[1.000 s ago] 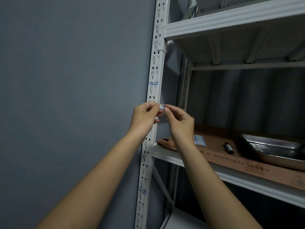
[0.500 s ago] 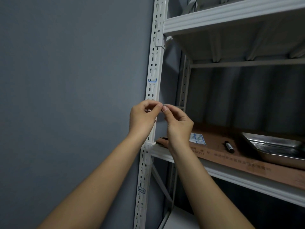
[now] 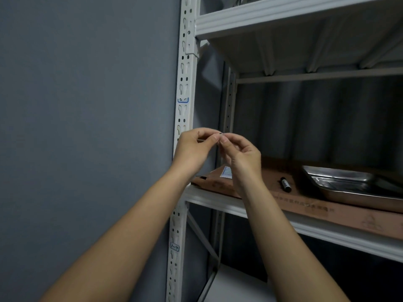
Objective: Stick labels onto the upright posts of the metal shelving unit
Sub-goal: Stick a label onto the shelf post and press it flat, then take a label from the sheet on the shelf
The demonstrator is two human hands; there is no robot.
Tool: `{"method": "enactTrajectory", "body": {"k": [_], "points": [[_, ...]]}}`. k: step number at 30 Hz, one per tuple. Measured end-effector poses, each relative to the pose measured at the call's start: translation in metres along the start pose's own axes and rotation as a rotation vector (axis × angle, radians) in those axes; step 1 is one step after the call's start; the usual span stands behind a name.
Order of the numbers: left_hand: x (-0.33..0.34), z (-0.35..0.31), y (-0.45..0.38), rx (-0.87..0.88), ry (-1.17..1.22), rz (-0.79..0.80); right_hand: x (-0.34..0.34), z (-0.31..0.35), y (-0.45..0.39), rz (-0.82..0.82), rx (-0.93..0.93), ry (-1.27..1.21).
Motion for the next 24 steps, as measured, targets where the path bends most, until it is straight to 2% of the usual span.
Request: {"method": "enactTrajectory", "body": {"k": [3,5,8,12,15,19,24], "points": [[0.014,-0.001,-0.001,-0.042,0.03,0.056,-0.016,0.007,-0.002,-0.044,-0.042,0.043],[0.025,0.0,0.0,-0.097,0.067,0.064,-0.028,0.014,-0.004,-0.086,-0.142,0.142],[0.045,0.003,0.004,-0.219,0.121,0.067,-0.046,0.021,-0.008,-0.064,-0.236,0.258],[0.083,0.006,0.008,-0.336,0.192,0.098,-0.078,0.03,-0.018,-0.019,-0.229,0.271],[0.115,0.01,0.012,-0.429,0.248,0.146,-0.104,0.035,-0.025,-0.074,-0.19,0.262],[0.156,0.011,0.018,-0.47,0.237,0.25,-0.146,0.041,-0.04,-0.195,-0.131,0.254],[0.206,0.014,0.022,-0.485,0.182,0.251,-0.179,0.06,-0.06,-0.271,-0.45,0.93]]}}
Point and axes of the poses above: each hand's wrist, its own y-axis away from the middle knuckle, its own x-axis out of the palm, z = x × y, the point moved 4 cm from there along -y, towards the middle knuckle, and after that the axes turned 7 degrees about -z, right-handed, at the moved point
